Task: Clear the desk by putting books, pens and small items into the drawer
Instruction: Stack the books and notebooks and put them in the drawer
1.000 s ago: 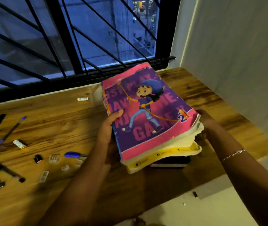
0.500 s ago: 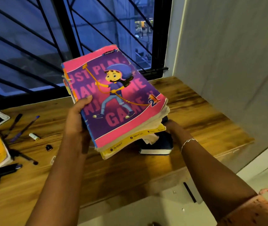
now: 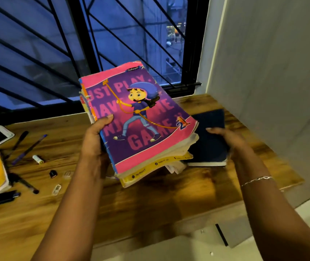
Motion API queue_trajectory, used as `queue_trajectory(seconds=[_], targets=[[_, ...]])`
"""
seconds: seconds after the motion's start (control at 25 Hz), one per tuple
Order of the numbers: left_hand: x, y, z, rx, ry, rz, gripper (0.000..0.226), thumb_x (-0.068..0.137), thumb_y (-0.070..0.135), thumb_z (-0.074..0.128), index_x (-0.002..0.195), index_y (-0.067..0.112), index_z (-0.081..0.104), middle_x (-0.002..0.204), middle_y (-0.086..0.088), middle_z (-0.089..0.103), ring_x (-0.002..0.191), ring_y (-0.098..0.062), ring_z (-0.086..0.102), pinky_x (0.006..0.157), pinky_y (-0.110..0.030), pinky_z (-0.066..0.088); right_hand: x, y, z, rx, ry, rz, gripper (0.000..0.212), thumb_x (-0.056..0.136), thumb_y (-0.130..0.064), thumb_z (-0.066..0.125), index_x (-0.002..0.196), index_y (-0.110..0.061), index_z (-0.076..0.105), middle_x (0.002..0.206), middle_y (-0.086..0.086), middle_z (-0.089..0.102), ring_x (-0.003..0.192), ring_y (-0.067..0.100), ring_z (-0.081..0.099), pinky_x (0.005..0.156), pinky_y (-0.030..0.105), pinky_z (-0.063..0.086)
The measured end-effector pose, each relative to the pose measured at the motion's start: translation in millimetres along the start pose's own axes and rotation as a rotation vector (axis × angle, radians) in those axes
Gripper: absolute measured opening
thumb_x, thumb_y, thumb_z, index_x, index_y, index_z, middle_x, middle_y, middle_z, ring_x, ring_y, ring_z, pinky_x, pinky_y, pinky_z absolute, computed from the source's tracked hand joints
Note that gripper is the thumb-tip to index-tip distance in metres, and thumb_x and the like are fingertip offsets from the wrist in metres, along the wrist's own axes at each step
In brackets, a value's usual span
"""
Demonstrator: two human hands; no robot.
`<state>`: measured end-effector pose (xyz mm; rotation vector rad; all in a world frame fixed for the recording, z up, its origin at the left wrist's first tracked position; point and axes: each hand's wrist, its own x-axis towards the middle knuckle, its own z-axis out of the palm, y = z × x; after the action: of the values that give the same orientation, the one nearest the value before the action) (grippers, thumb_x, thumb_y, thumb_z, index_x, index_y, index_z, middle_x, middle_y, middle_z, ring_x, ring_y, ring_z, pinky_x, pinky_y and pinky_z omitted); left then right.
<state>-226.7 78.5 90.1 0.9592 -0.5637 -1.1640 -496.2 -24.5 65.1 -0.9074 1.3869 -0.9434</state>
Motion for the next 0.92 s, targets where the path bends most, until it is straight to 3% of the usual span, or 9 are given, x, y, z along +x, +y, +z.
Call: queue_trajectory(seconds=[0.08,0.2,0.4,0.48,0.6,0.64,0.76,0.84,0.92], targets=[[7,-12,21,-0.051,-0.031,-0.042,0.02,0.091,0.018,0.044,0.093,0.014,0.063,0.074,-0.002,0.074,0.065,-0.018,0.069,0.063,-0.033,0.058,0,-23,-30,0.004,0.119,-0.112,0.042,0.079,-0.017,0.069,0.115,-0.002,0.054,0.106,0.014,0.06,0.076,0.024,0.058,0.068,0.034,0.048],[28,-38,53,-0.083,-0.095,-0.103,0.023,0.09,0.018,0.044,0.101,0.01,0.063,0.084,-0.007,0.072,0.078,-0.025,0.066,0.076,-0.038,0.056,-2,-48,-65,-0.006,0.276,-0.271,0.045,0.076,-0.019,0.071,0.116,-0.004,0.054,0.104,0.013,0.06,0.088,0.028,0.06,0.079,0.039,0.05],[69,-100,90,-0.05,-0.099,-0.243,0.023,0.082,0.017,0.055,0.102,0.006,0.062,0.079,-0.008,0.072,0.071,-0.024,0.066,0.077,-0.037,0.054,-4,-68,-106,-0.004,0.379,-0.341,0.058,0.069,-0.028,0.075,0.12,-0.011,0.053,0.109,0.009,0.062,0.094,0.027,0.062,0.073,0.037,0.051],[76,-128,85,-0.031,-0.06,-0.314,0.045,0.068,0.017,0.065,0.111,0.003,0.06,0.089,-0.011,0.07,0.078,-0.027,0.065,0.084,-0.042,0.052,-5,-70,-118,-0.021,0.377,-0.338,0.05,0.073,-0.026,0.074,0.115,-0.01,0.053,0.107,0.008,0.06,0.091,0.025,0.061,0.067,0.033,0.05],[80,-164,55,0.044,0.048,-0.359,0.084,0.042,0.02,0.078,0.12,-0.002,0.057,0.107,-0.021,0.066,0.086,-0.032,0.064,0.088,-0.051,0.051,-5,-68,-122,-0.077,0.341,-0.337,0.039,0.078,-0.021,0.07,0.11,-0.007,0.054,0.099,0.009,0.058,0.075,0.021,0.059,0.061,0.029,0.046],[81,-168,47,0.073,0.063,-0.374,0.086,0.039,0.02,0.079,0.12,-0.002,0.057,0.105,-0.021,0.067,0.085,-0.032,0.065,0.087,-0.051,0.052,-3,-67,-120,-0.086,0.318,-0.331,0.034,0.078,-0.021,0.069,0.106,-0.006,0.055,0.096,0.008,0.058,0.07,0.018,0.057,0.06,0.029,0.046],[81,-167,42,0.14,0.079,-0.389,0.054,0.056,0.013,0.074,0.108,0.004,0.061,0.08,-0.011,0.071,0.067,-0.025,0.067,0.07,-0.037,0.056,7,-68,-101,-0.096,0.167,-0.245,0.016,0.079,-0.022,0.067,0.078,-0.013,0.055,0.084,0.006,0.06,0.067,0.016,0.058,0.057,0.028,0.046],[81,-166,44,0.19,0.12,-0.359,0.046,0.066,0.009,0.073,0.11,0.004,0.058,0.085,-0.013,0.069,0.068,-0.025,0.066,0.061,-0.032,0.056,18,-66,-78,-0.1,0.002,-0.122,0.014,0.082,-0.026,0.064,0.078,-0.015,0.056,0.083,0.006,0.062,0.07,0.018,0.059,0.059,0.029,0.047],[80,-170,46,0.216,0.168,-0.3,0.05,0.075,0.008,0.071,0.121,0.001,0.053,0.102,-0.019,0.067,0.078,-0.027,0.066,0.061,-0.032,0.055,29,-58,-53,-0.101,-0.145,-0.04,0.013,0.085,-0.027,0.06,0.082,-0.015,0.057,0.085,0.007,0.063,0.072,0.019,0.059,0.058,0.028,0.05]])
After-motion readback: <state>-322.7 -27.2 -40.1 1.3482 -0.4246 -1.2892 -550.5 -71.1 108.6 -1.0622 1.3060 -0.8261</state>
